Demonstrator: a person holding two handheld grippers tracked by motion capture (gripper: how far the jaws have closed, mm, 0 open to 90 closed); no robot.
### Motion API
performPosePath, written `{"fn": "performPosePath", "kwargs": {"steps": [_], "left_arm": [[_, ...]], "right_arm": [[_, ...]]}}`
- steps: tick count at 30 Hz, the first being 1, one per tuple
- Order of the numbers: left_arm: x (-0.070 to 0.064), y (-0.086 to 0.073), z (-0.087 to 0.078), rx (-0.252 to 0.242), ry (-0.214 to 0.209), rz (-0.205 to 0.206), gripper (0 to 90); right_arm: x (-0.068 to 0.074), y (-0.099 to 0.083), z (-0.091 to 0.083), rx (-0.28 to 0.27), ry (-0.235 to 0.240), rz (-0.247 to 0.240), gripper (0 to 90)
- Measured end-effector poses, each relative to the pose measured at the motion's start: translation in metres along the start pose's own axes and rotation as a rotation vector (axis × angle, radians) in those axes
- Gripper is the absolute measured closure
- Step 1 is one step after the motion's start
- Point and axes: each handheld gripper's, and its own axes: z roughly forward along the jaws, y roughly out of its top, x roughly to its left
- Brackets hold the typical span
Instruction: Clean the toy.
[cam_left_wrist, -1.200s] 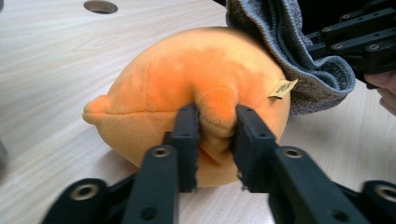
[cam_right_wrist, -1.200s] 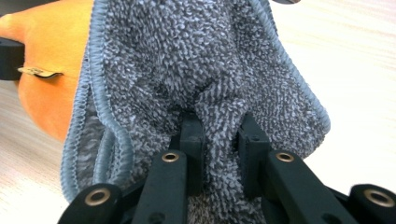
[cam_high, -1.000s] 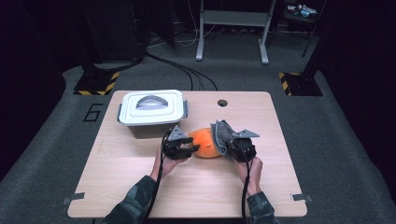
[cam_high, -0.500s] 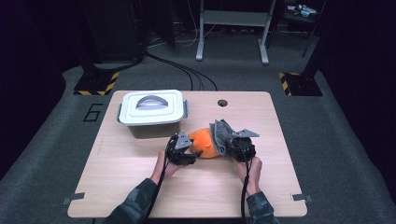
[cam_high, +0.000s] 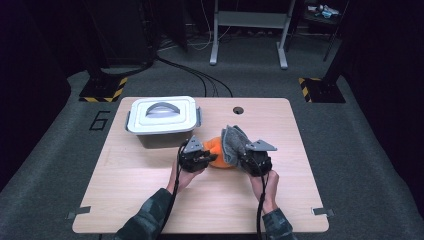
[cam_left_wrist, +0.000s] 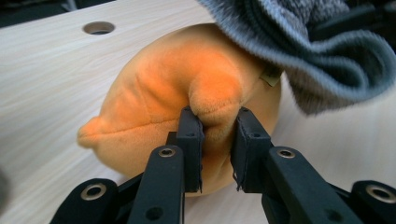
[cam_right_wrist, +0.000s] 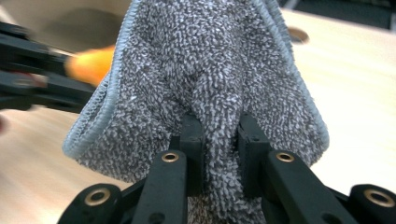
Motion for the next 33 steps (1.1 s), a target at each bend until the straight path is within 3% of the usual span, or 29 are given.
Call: {"fn": "performPosePath", "kwargs": {"steps": [3,5,8,14,17,20,22,26,29,33], "left_arm": [[0.002,0.002,-0.001,0.002,-0.035,-0.058,75.3],[0.009,0.000,-0.001,0.003,-0.052,-0.098,75.3],[0.018,-0.003,0.000,0.009,-0.058,-0.159,75.1],[0.024,-0.005,0.002,0.015,-0.055,-0.169,74.7],[0.025,-0.005,0.003,0.018,-0.056,-0.168,74.7],[0.025,-0.005,0.004,0.019,-0.063,-0.177,74.5],[0.025,-0.004,0.004,0.021,-0.057,-0.172,74.1],[0.027,-0.004,0.002,0.021,-0.048,-0.187,73.0],[0.026,-0.003,0.003,0.022,-0.046,-0.177,72.3],[0.026,-0.002,0.004,0.029,-0.040,-0.160,72.3]], "right_arm": [[0.017,0.007,-0.005,-0.020,0.010,-0.049,75.8],[0.022,0.010,-0.005,-0.020,0.012,-0.081,75.8],[0.023,0.011,0.003,0.004,0.001,-0.090,76.1],[0.001,0.006,0.018,0.038,-0.036,-0.049,76.2],[-0.014,0.000,0.022,0.063,-0.094,-0.018,76.2],[-0.031,-0.010,0.028,0.088,-0.099,0.036,76.2],[-0.035,-0.013,0.023,0.084,-0.074,0.062,76.1],[-0.022,-0.009,0.010,0.030,-0.042,0.042,76.1],[-0.003,0.000,0.001,0.000,0.014,0.015,76.0],[0.026,0.008,0.006,0.004,0.046,-0.064,75.8]]}}
